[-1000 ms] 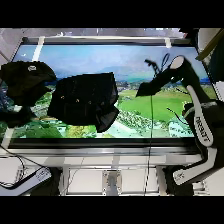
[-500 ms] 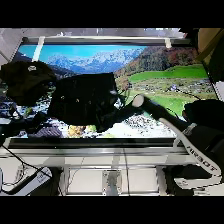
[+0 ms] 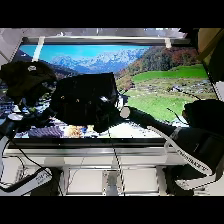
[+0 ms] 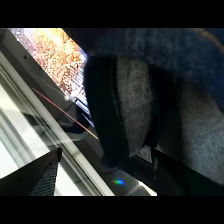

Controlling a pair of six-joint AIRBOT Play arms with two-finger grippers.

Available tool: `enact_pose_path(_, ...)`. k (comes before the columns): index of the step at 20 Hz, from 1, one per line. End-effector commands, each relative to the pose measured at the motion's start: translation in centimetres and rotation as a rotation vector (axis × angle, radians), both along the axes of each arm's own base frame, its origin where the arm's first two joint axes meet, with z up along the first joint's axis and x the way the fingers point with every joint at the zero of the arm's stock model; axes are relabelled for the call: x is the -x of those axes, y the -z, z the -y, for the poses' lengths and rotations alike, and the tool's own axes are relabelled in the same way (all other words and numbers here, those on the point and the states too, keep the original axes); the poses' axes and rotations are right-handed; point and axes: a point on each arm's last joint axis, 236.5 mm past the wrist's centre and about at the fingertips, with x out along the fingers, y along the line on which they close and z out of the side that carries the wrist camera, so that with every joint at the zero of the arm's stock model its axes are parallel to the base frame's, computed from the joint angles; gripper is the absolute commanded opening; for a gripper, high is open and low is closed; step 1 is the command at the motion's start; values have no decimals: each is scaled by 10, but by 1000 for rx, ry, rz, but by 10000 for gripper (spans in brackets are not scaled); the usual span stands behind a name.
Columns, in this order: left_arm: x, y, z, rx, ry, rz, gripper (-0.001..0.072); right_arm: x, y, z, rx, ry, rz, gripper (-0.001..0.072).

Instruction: Fold the clothes and pants, and hang the long-sleeved shirts on hangers.

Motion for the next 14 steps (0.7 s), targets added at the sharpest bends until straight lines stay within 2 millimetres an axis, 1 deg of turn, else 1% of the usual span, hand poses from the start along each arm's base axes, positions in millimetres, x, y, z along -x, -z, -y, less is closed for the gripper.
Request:
enact_pose_path(1,-8,6,4,22,-30,5,695,-4,8,-6,-14,49,-20,584)
enact_pose_path(2,-9,6,5,39,-44,8,692,-8,7,-7,-17,61,-9,584)
enact_pose_path(3,-12,4,6,54,-60,15,601,-13,7,-7,-20,74,5,571)
enact_pose_path(4,-13,4,5,57,-65,18,385,-15,7,-7,-22,82,11,506)
enact_pose_path(5,-13,3,5,55,-65,19,81,-18,7,-8,-28,97,14,427)
enact_pose_path(6,-14,2,5,52,-62,24,16,-20,7,-9,-31,105,16,299)
enact_pose_path(7,-16,0,5,52,-58,29,16,-23,5,-9,-36,115,25,120)
enact_pose_path(8,-17,-4,7,60,-48,32,16,-27,3,-10,-40,119,31,17)
enact_pose_path(10,-23,-20,8,49,-12,58,15,-36,-13,-7,-56,112,44,10)
enact_pose_path(11,-26,-32,8,29,17,79,15,-40,-23,0,-51,87,55,10)
enact_pose_path(12,-28,-44,7,2,49,96,15,-44,-33,11,-31,48,70,10)
enact_pose_path(13,-28,-56,5,-36,88,109,15,-46,-43,26,-1,5,83,10)
enact_pose_path(14,-26,-65,4,-73,130,112,15,-49,-55,46,38,-34,94,10)
